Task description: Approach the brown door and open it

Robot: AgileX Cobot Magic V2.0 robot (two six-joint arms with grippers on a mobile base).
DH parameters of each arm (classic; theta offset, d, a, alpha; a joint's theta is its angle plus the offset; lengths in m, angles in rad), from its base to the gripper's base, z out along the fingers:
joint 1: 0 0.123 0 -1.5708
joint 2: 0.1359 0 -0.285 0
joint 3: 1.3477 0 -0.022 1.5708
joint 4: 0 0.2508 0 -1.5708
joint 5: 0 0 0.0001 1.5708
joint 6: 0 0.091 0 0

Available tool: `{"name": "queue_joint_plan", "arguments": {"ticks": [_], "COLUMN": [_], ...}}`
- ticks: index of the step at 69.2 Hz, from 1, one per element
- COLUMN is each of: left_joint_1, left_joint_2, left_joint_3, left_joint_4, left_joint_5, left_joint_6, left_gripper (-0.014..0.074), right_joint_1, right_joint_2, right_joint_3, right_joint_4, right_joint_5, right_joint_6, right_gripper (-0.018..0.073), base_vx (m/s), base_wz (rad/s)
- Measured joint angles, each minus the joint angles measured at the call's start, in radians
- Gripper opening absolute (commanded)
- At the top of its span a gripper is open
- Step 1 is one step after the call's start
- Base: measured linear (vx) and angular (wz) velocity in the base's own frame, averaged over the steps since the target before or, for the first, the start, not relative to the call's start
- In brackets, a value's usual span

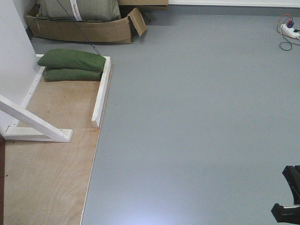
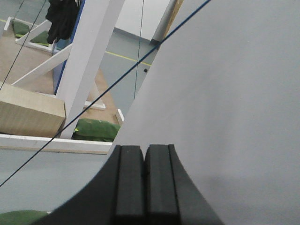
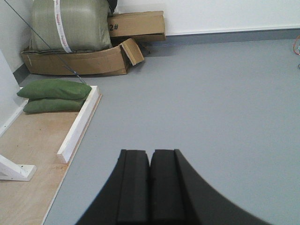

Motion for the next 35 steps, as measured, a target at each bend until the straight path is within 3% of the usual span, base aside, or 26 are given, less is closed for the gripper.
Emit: {"name": "queue_joint_plan", "arguments": {"ticks": [35], "left_joint_1": [0.0], "left_joint_2": [0.037], "left_joint_3": [0.0], "left_joint_4": [0.0], "left_joint_5": [0.031], "left_joint_6": [0.0], "left_gripper": [0.0017], "right_joint_1": [0.0], "right_joint_2": [0.0], "right_joint_3": [0.0], "right_joint_4": [0.0], "right_joint_5": [0.0], "right_joint_6": [0.0], "right_gripper": [0.0], "base_vx": [0.0], "base_wz": [0.0]}}
